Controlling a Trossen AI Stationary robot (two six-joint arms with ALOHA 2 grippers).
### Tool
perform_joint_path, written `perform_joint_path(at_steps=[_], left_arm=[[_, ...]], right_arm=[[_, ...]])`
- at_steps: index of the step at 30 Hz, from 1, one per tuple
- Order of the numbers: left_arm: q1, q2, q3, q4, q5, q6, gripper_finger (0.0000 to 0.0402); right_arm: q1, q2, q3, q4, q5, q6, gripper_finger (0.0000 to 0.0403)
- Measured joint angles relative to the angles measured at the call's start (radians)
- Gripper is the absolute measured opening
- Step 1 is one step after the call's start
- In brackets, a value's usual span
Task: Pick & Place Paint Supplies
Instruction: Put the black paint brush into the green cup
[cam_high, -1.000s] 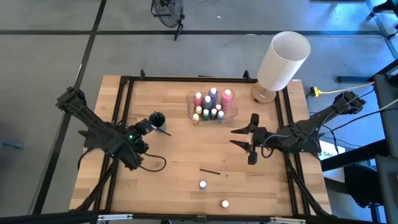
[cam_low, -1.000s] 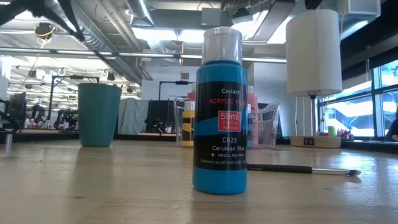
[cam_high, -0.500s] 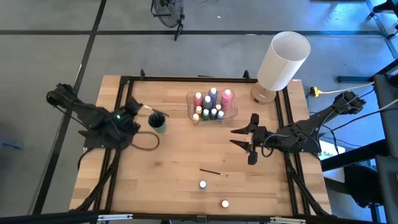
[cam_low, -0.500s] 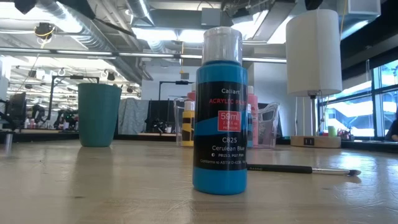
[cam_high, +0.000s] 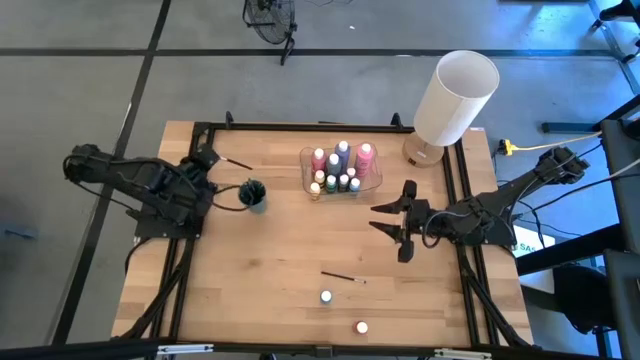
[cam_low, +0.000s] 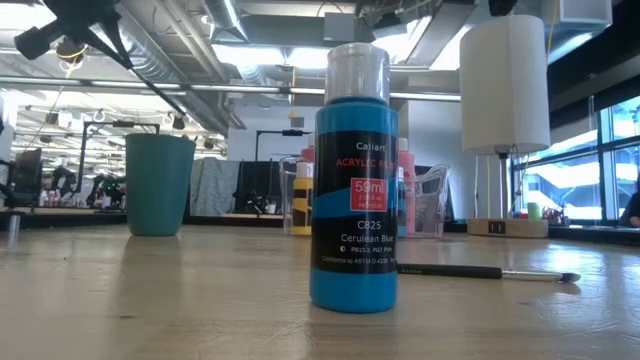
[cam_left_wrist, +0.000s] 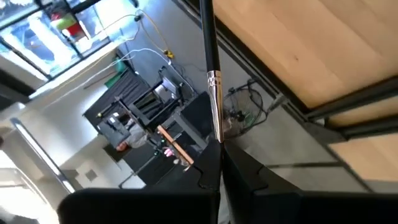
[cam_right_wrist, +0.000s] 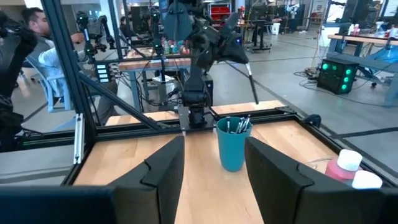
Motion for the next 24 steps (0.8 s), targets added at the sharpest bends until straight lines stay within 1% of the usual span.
perform_joint_path(at_steps=[2,5,8,11,14,21,24], left_arm=[[-0.003,0.021,0.0,0.001,-0.004,0.021,0.0002],[-0.009,0.036,0.0,0.004,-0.05,0.039,0.0002],[-0.021,0.049,0.0,0.001,-0.041,0.055,0.0002],[-0.066,0.08,0.0,0.002,-0.018,0.051,0.0002],[-0.115,0.127,0.0,0.002,-0.023,0.05,0.0002],[-0.198,0.265,0.003,0.002,-0.02,0.055,0.0002],[-0.235,0.278,0.023,0.002,-0.02,0.063,0.0002]], right_arm=[[-0.01,0.0,0.0,0.0,0.0,0.008,0.017],[-0.024,0.0,0.0,-0.001,0.001,0.028,0.017],[-0.033,0.0,0.0,-0.002,0.003,0.029,0.017],[-0.034,0.0,0.0,-0.004,0.003,0.028,0.017],[-0.034,0.0,0.0,-0.002,0.003,0.028,0.017],[-0.053,0.027,0.0,0.013,0.002,0.038,0.017],[-0.073,0.05,0.0,0.018,0.002,0.042,0.017]])
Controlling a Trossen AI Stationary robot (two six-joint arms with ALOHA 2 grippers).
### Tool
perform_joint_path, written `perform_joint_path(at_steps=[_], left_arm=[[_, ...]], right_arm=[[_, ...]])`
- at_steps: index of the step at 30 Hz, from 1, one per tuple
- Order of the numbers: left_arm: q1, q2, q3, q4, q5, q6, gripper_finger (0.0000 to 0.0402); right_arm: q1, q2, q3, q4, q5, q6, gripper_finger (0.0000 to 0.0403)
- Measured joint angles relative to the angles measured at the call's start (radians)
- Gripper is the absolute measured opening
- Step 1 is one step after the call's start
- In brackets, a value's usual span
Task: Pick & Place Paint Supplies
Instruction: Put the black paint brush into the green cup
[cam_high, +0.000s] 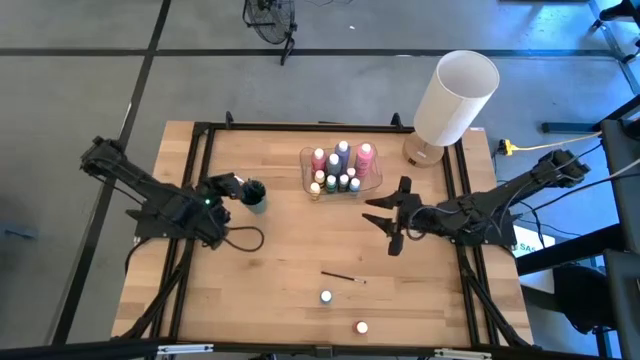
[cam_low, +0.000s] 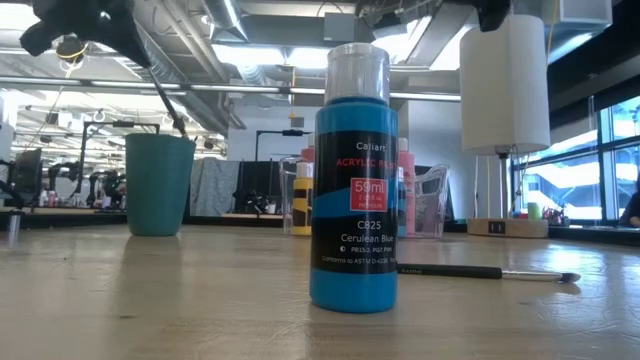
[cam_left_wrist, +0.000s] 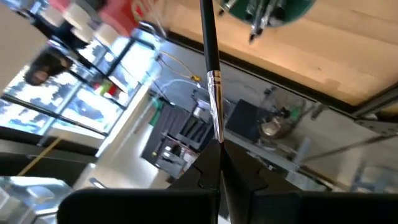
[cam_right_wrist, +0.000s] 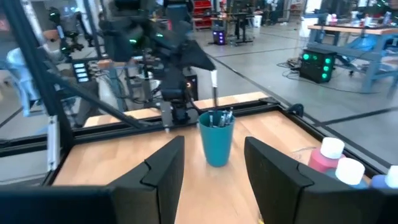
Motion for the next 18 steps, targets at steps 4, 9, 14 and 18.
perform_joint_path(at_steps=[4,9,14,18], left_arm=[[-0.025,-0.001,0.022,0.0,0.033,0.014,0.0002],[-0.019,-0.017,0.023,-0.002,0.042,0.058,0.0002],[0.013,-0.02,0.023,-0.001,0.043,0.089,0.0002],[0.039,-0.019,-0.001,-0.002,0.053,0.127,0.0002]], right_arm=[[-0.034,0.037,0.0,0.044,-0.001,0.007,0.017],[-0.057,0.076,0.0,0.081,-0.006,0.007,0.017],[-0.071,0.101,0.0,0.114,-0.058,0.007,0.017],[-0.081,0.112,0.0,0.129,-0.073,0.006,0.017]])
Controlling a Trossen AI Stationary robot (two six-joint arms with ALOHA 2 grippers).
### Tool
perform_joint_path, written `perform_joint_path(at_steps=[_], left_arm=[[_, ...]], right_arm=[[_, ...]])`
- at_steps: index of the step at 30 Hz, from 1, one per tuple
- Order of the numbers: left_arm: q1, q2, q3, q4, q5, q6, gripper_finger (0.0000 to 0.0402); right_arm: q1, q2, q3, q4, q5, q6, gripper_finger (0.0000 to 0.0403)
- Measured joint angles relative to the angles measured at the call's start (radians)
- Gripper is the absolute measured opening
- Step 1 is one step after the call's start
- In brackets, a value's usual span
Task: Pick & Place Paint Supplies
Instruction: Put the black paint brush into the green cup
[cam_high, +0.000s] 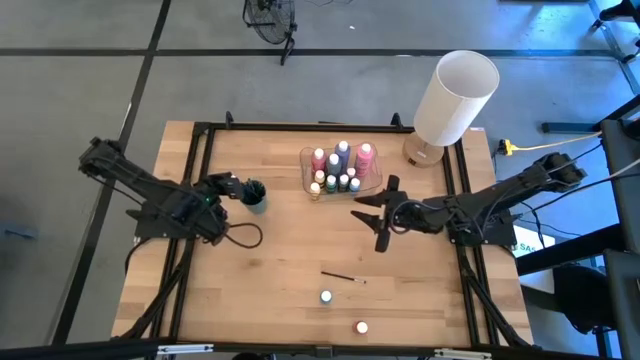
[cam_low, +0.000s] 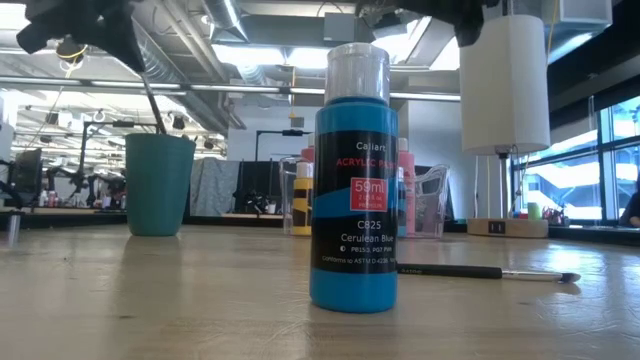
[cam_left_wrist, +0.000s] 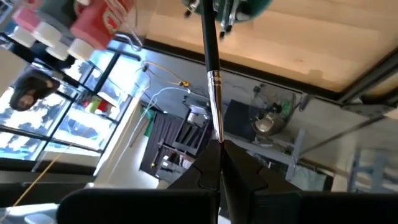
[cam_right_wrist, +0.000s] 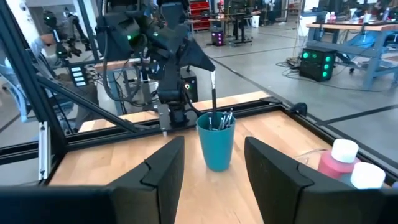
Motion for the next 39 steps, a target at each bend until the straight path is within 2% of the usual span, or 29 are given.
perform_joint_path(at_steps=[9,32,39], left_arm=[[0.048,0.04,-0.014,0.001,-0.016,0.049,0.0002],[0.044,0.211,-0.014,0.006,0.025,0.1,0.0003],[0.045,0.242,-0.014,0.036,0.002,0.109,0.0003]], right_arm=[[-0.001,0.001,0.0,0.0,-0.055,0.009,0.017],[-0.001,0.001,0.0,0.0,-0.053,0.052,0.017],[0.0,0.0,0.0,-0.004,-0.061,0.059,0.017]])
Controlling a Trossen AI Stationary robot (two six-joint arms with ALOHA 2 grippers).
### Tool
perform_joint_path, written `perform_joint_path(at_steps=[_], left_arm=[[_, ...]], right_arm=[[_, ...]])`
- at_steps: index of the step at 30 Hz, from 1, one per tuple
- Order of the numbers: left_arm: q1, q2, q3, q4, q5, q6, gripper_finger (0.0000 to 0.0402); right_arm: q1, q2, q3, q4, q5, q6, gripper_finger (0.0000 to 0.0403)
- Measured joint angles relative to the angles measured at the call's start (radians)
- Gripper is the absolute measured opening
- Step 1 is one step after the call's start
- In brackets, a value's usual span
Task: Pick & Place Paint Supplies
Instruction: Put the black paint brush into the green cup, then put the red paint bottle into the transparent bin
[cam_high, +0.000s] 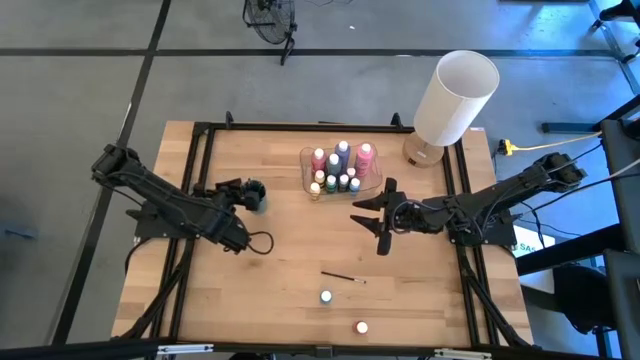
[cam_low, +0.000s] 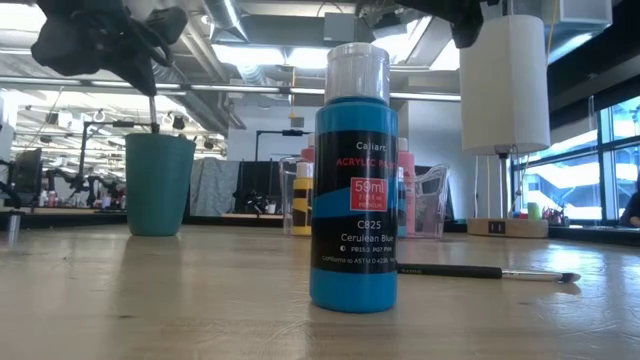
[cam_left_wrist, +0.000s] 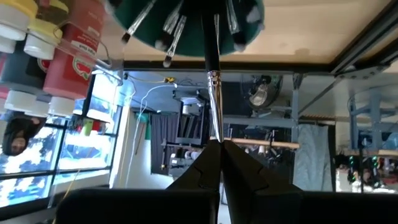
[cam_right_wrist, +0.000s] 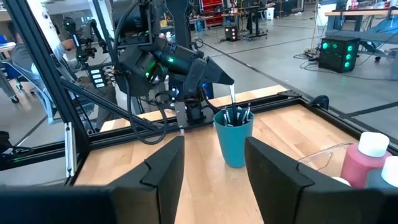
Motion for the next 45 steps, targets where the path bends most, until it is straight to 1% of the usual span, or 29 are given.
perform_joint_path(at_steps=[3,14,18,27,29,33,36,41,45], left_arm=[[0.0,0.002,0.0,0.01,-0.017,0.02,0.0005],[0.0,0.001,0.0,0.05,-0.016,0.019,0.0023],[0.0,0.001,0.0,0.058,0.018,0.018,0.0028],[0.0,0.001,0.0,0.08,0.021,-0.001,0.0038],[0.0,0.001,0.003,0.074,0.038,-0.01,0.0042],[-0.002,0.0,0.057,0.045,0.07,-0.066,0.0058],[-0.021,-0.004,0.135,0.009,0.09,-0.091,0.0076],[-0.072,-0.004,0.279,-0.007,0.217,-0.205,0.0113],[-0.105,-0.004,0.346,-0.007,0.279,-0.308,0.014]], right_arm=[[0.0,0.0,0.0,-0.004,0.0,0.0,0.017],[0.0,0.0,0.0,-0.013,0.001,0.0,0.017],[0.0,0.0,0.0,-0.02,0.001,0.0,0.017],[0.0,0.0,0.0,-0.019,0.001,0.0,0.017],[0.0,0.0,0.0,-0.019,0.001,0.0,0.017],[0.0,0.0,0.0,-0.019,0.001,0.0,0.017],[0.0,0.0,0.0,-0.019,0.001,0.0,0.017],[0.0,0.0,0.0,-0.024,0.0,-0.003,0.017],[0.0,0.0,0.0,-0.052,-0.001,-0.014,0.017]])
